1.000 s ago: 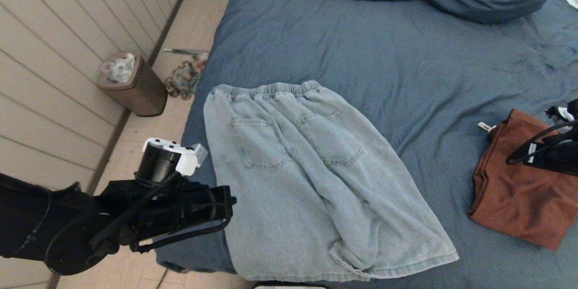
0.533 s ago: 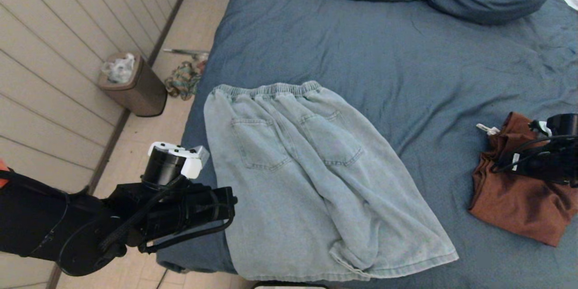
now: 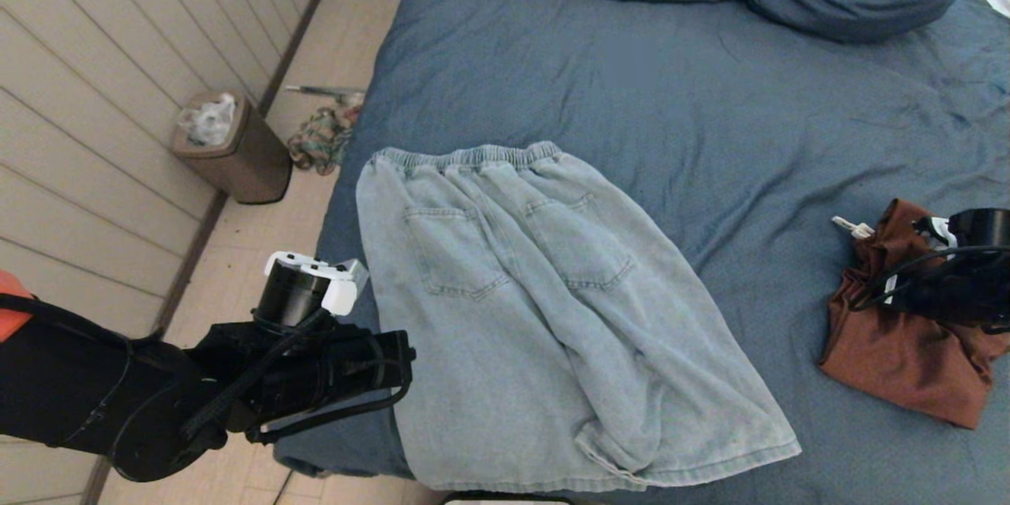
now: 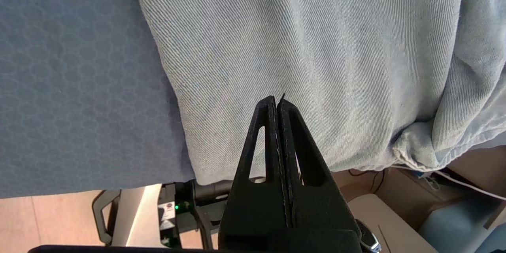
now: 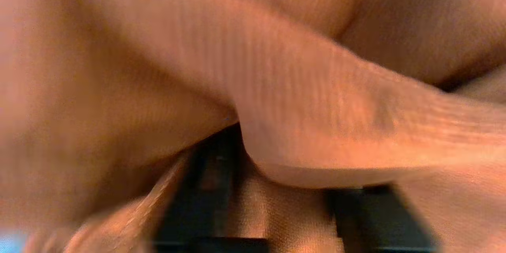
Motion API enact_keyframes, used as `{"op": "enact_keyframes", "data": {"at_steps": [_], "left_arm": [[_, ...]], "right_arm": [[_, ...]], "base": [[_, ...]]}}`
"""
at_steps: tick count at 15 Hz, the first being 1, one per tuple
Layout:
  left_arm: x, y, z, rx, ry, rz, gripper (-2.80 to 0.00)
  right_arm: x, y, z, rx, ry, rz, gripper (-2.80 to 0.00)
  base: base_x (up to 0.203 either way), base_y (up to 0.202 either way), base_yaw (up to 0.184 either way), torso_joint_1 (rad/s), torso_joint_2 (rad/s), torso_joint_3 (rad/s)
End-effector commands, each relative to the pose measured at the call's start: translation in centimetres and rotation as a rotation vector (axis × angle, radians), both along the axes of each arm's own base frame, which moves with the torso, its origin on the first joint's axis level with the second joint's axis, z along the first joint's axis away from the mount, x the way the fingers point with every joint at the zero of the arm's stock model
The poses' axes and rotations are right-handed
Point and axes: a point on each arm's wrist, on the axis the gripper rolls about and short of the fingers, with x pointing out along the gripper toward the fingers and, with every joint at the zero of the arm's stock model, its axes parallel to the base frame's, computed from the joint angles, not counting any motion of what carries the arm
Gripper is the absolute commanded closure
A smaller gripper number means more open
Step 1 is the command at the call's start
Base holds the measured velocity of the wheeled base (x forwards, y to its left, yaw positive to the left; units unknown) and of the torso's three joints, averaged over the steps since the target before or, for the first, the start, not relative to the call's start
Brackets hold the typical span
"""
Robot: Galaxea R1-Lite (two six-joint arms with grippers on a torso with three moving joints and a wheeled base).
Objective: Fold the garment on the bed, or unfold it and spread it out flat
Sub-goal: Unford the brown shorts
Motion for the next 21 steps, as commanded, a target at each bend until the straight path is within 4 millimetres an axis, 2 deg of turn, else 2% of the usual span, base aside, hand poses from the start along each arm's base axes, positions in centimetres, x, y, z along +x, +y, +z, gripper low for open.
{"op": "enact_keyframes", "data": {"at_steps": [1,5,8,11,13,16,18,19,21], "left_arm": [[0.0,0.0,-0.1,-0.003,0.002,0.003,0.0],[0.0,0.0,0.0,-0.005,0.0,0.003,0.0],[0.0,0.0,-0.2,-0.002,0.005,0.002,0.0],[0.0,0.0,-0.2,-0.002,0.006,0.002,0.0],[0.1,-0.1,-0.4,0.002,0.01,0.003,0.0],[0.1,-0.1,-0.2,-0.003,0.004,0.005,0.0],[0.2,-0.1,-0.3,-0.001,0.006,0.005,0.0],[0.3,-0.2,-0.4,-0.002,0.006,0.008,0.0],[0.2,0.1,0.4,-0.024,-0.032,0.018,0.0]], "right_arm": [[-1.0,1.3,2.1,0.0,-0.044,0.035,0.0],[-3.5,6.2,7.6,-0.036,-0.161,0.134,0.0],[-5.2,12.0,13.2,-0.031,-0.289,0.272,0.0],[-7.1,17.7,20.1,0.067,-0.426,0.401,0.0],[-8.7,21.5,23.0,0.171,-0.469,0.503,0.0],[-10.2,26.6,23.9,0.318,-0.442,0.653,0.0],[-10.4,29.8,22.7,0.41,-0.366,0.758,0.0],[-9.8,31.2,21.6,0.441,-0.311,0.801,0.0],[-9.4,33.6,20.1,0.488,-0.23,0.9,0.0]], "base": [[0.0,0.0,0.0,0.0,0.0,0.0],[0.0,0.0,0.0,0.0,0.0,0.0],[0.0,0.0,0.0,0.0,0.0,0.0],[0.0,0.0,0.0,0.0,0.0,0.0],[0.0,0.0,0.0,0.0,0.0,0.0],[0.0,0.0,0.0,0.0,0.0,0.0],[0.0,0.0,0.0,0.0,0.0,0.0],[0.0,0.0,0.0,0.0,0.0,0.0],[0.0,0.0,0.0,0.0,0.0,0.0]]}}
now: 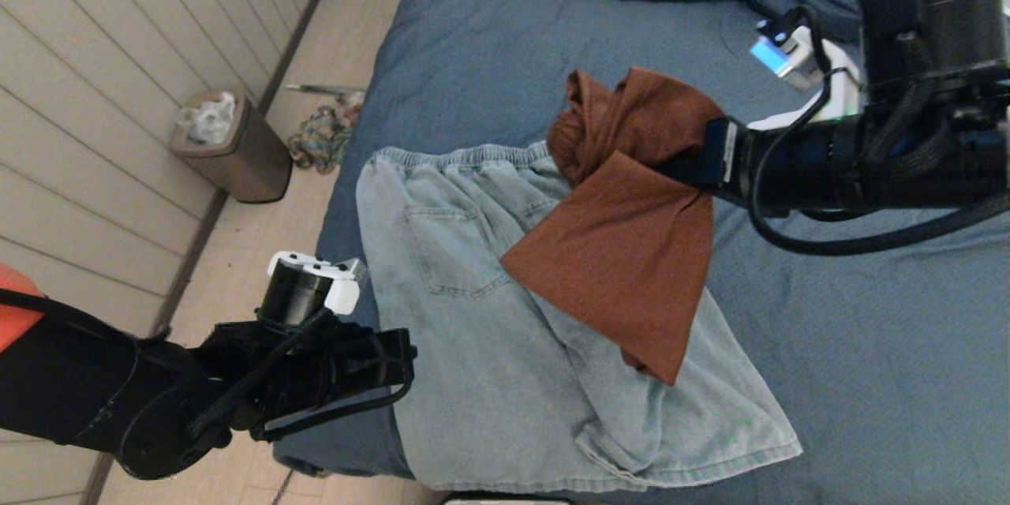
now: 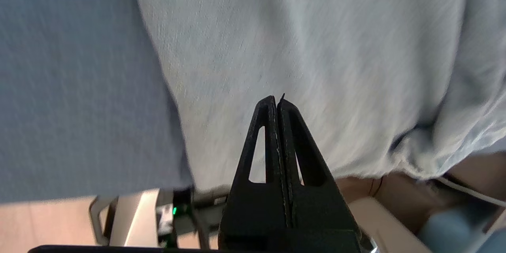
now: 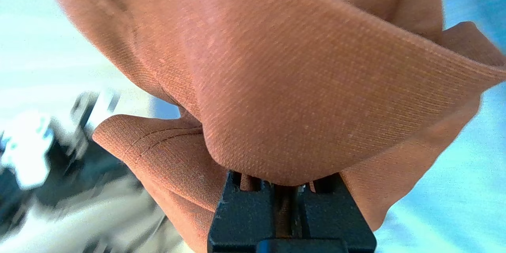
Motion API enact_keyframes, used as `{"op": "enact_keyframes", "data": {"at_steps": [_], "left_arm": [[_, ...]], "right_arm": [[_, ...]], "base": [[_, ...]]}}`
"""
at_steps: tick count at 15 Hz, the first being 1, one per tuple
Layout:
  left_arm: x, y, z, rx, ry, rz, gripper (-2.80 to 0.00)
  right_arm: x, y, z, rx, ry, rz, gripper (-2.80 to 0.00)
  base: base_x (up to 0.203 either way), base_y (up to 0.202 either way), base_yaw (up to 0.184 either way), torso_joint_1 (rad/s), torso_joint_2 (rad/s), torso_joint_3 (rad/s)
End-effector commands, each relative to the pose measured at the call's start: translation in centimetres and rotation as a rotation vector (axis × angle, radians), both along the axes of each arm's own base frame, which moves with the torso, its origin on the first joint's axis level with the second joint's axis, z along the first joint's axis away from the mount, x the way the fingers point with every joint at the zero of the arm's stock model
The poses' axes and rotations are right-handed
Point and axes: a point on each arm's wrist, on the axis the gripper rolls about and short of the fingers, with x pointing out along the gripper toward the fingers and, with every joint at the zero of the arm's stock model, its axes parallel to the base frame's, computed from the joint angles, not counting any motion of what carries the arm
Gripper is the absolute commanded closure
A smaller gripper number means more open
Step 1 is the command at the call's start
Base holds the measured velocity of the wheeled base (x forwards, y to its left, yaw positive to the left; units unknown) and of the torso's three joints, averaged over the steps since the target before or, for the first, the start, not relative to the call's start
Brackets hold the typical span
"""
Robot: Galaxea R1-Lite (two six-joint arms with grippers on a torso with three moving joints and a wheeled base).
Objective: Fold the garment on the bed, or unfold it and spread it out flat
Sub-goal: Unford the brown shorts
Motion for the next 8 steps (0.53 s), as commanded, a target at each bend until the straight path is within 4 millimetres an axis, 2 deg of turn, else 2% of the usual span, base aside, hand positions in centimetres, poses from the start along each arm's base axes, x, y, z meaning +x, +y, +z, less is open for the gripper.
{"op": "enact_keyframes", "data": {"at_steps": [1,3,7,8], "left_arm": [[-0.1,0.3,0.7,-0.016,-0.046,0.025,0.0],[-0.1,0.3,0.6,-0.007,-0.056,0.037,0.0],[-0.1,0.3,0.6,-0.006,-0.057,0.038,0.0],[-0.1,0.3,0.6,-0.005,-0.057,0.037,0.0]], "right_arm": [[0.8,3.1,-2.2,-0.007,0.084,0.142,0.0],[0.8,4.8,-3.5,-0.016,0.13,0.221,0.0],[0.5,5.5,-5.7,-0.079,0.168,0.25,0.0],[0.2,5.4,-6.2,-0.13,0.145,0.265,-2.8]], "base": [[0.0,0.0,0.0,0.0,0.0,0.0],[0.0,0.0,0.0,0.0,0.0,0.0],[0.0,0.0,0.0,0.0,0.0,0.0],[0.0,0.0,0.0,0.0,0.0,0.0]]}}
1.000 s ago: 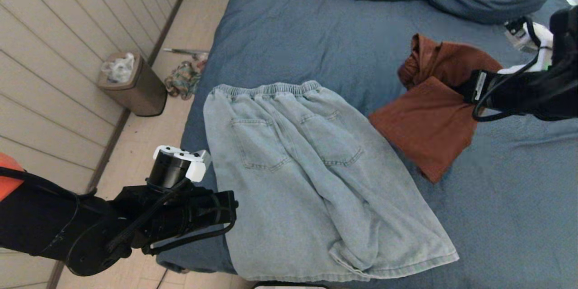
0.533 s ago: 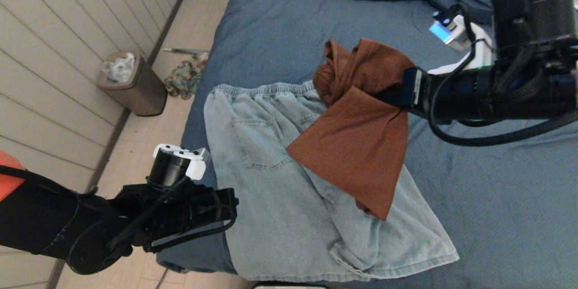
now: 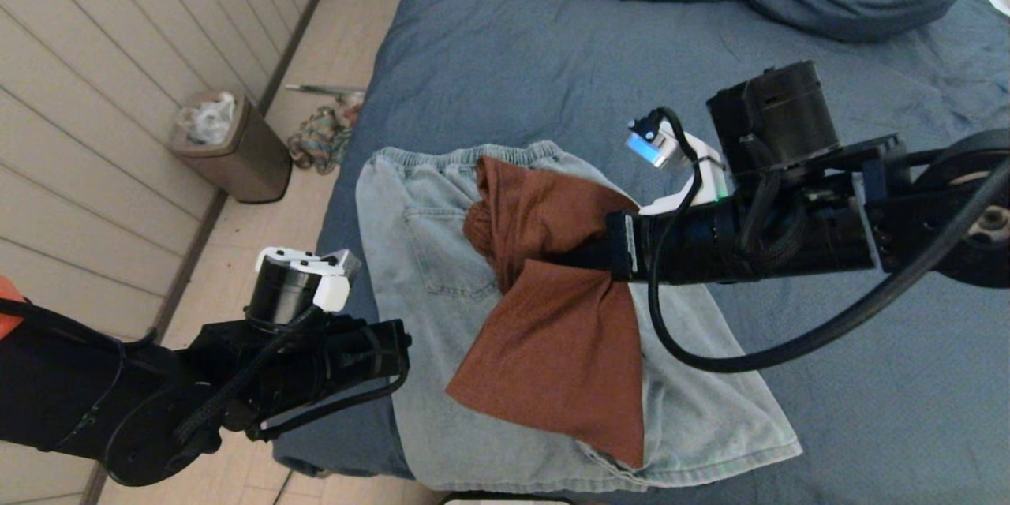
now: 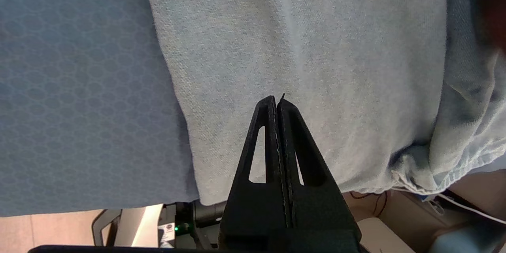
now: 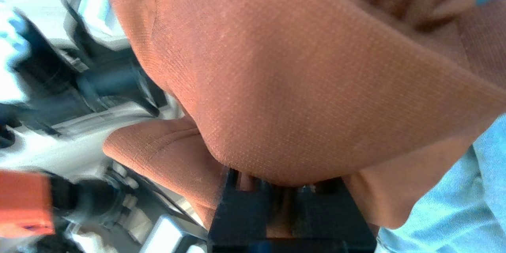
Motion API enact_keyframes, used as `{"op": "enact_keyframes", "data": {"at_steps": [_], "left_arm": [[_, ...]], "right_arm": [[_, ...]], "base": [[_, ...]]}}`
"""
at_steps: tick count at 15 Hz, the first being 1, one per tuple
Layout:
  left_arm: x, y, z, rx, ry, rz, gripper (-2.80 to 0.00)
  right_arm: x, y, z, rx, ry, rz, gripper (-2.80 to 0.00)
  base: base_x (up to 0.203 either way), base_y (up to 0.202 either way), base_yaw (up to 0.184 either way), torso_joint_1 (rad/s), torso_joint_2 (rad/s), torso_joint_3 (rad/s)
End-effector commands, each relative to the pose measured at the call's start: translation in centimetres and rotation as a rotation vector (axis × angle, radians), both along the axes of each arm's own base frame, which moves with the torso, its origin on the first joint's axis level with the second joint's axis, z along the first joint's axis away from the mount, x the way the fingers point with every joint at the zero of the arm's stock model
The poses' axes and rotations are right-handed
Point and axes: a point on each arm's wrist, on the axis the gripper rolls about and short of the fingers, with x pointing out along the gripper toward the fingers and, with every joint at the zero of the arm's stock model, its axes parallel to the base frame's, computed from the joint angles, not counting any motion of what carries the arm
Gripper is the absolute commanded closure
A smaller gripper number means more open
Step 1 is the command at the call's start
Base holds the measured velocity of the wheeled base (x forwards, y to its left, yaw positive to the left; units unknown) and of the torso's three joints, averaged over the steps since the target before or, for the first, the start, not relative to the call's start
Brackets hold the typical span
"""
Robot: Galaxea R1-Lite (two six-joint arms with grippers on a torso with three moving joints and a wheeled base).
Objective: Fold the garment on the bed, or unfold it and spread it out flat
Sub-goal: Unford the brown shorts
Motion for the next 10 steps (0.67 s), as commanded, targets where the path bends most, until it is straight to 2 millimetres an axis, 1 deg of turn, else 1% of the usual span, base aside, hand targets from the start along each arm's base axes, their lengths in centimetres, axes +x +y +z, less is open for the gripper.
{"op": "enact_keyframes", "data": {"at_steps": [1,4,8,10], "left_arm": [[0.1,0.0,-0.1,-0.001,0.002,0.001,0.0],[0.0,0.0,-0.3,0.004,0.008,0.001,0.0],[0.0,-0.1,-0.5,0.008,0.012,-0.002,0.0],[0.0,-0.1,-0.6,0.009,0.015,-0.004,0.0]], "right_arm": [[-0.4,-0.1,-1.0,-0.062,-0.022,0.015,-2.8],[-0.7,-1.0,-1.5,-0.083,-0.014,-0.003,-2.8],[-0.3,-3.8,-2.1,-0.112,-0.012,-0.074,-2.8],[-0.4,-3.6,-1.9,-0.107,-0.018,-0.068,-2.8]], "base": [[0.0,0.0,0.0,0.0,0.0,0.0],[0.0,0.0,0.0,0.0,0.0,0.0],[0.0,0.0,0.0,0.0,0.0,0.0],[0.0,0.0,0.0,0.0,0.0,0.0]]}}
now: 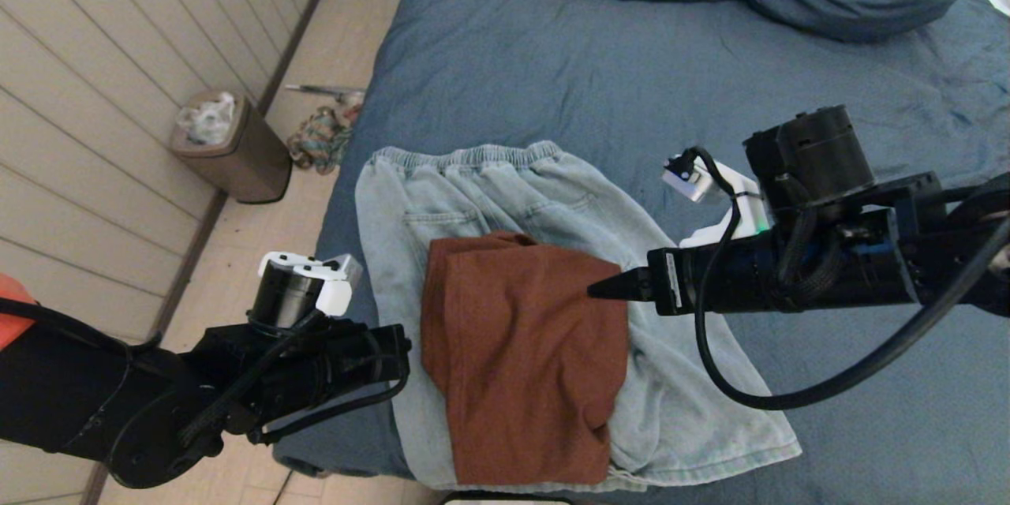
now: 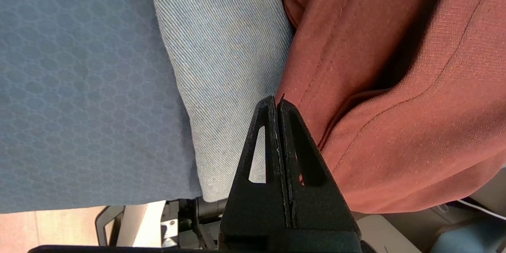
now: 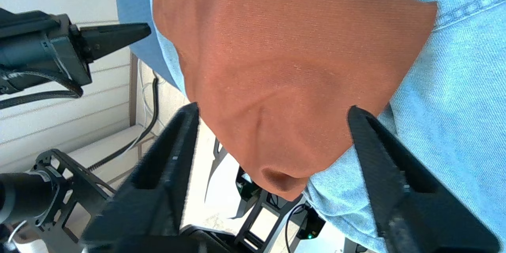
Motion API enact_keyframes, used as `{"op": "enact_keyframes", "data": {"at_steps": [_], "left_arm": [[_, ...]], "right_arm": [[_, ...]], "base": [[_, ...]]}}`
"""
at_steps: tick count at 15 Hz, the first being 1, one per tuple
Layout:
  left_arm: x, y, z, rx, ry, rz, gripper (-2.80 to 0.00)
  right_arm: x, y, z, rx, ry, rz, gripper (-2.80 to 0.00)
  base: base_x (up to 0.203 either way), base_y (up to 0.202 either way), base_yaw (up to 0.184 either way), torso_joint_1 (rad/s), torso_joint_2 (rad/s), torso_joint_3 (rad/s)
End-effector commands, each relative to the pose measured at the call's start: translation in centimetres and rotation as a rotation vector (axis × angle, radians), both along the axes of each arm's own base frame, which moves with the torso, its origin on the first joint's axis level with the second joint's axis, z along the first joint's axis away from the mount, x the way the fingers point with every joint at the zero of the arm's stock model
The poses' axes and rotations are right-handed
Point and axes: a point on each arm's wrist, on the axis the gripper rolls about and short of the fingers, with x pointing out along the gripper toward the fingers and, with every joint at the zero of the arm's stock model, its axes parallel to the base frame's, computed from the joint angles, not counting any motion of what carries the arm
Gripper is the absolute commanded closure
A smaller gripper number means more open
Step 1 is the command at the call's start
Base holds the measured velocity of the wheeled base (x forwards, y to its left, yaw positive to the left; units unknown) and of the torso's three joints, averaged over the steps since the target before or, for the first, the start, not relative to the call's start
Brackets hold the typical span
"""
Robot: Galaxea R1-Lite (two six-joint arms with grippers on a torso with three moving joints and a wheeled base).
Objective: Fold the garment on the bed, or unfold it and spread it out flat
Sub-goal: Unford the brown shorts
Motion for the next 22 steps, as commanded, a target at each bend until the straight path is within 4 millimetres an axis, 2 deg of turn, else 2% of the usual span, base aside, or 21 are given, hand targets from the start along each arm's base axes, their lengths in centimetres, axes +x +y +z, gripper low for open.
{"op": "enact_keyframes", "data": {"at_steps": [1,2,4,9,11,13,17,22], "left_arm": [[0.1,-0.1,-0.3,0.001,0.007,0.0,0.0],[0.1,-0.1,-0.3,0.002,0.008,0.001,0.0],[0.2,-0.2,-0.4,0.003,0.009,0.001,0.0],[0.3,-0.2,-0.4,0.002,0.008,0.002,0.0],[0.3,-0.2,-0.2,-0.001,0.003,0.003,0.0],[0.3,-0.2,-0.3,0.0,0.003,0.004,0.0],[0.3,-0.2,-0.2,-0.006,-0.009,0.003,0.0],[0.3,-0.2,-0.2,-0.007,-0.01,0.003,0.0]], "right_arm": [[-0.3,0.3,0.5,0.012,-0.015,0.011,-2.8],[-0.6,1.4,0.8,0.017,-0.024,0.045,-2.8],[0.2,3.8,0.8,-0.001,-0.039,0.06,-2.8],[2.7,10.8,-1.6,-0.232,-0.177,-0.117,-2.8],[3.5,12.9,-1.5,-0.278,-0.286,-0.153,-2.8],[3.6,14.4,-1.3,-0.3,-0.359,-0.144,-2.8],[4.2,16.2,-0.9,-0.328,-0.426,-0.125,-2.8],[2.6,17.6,-2.1,-0.386,-0.432,-0.079,-2.8]], "base": [[0.0,0.0,0.0,0.0,0.0,0.0],[0.0,0.0,0.0,0.0,0.0,0.0],[0.0,0.0,0.0,0.0,0.0,0.0],[0.0,0.0,0.0,0.0,0.0,0.0],[0.0,0.0,0.0,0.0,0.0,0.0],[0.0,0.0,0.0,0.0,0.0,0.0],[0.0,0.0,0.0,0.0,0.0,0.0],[0.0,0.0,0.0,0.0,0.0,0.0]]}}
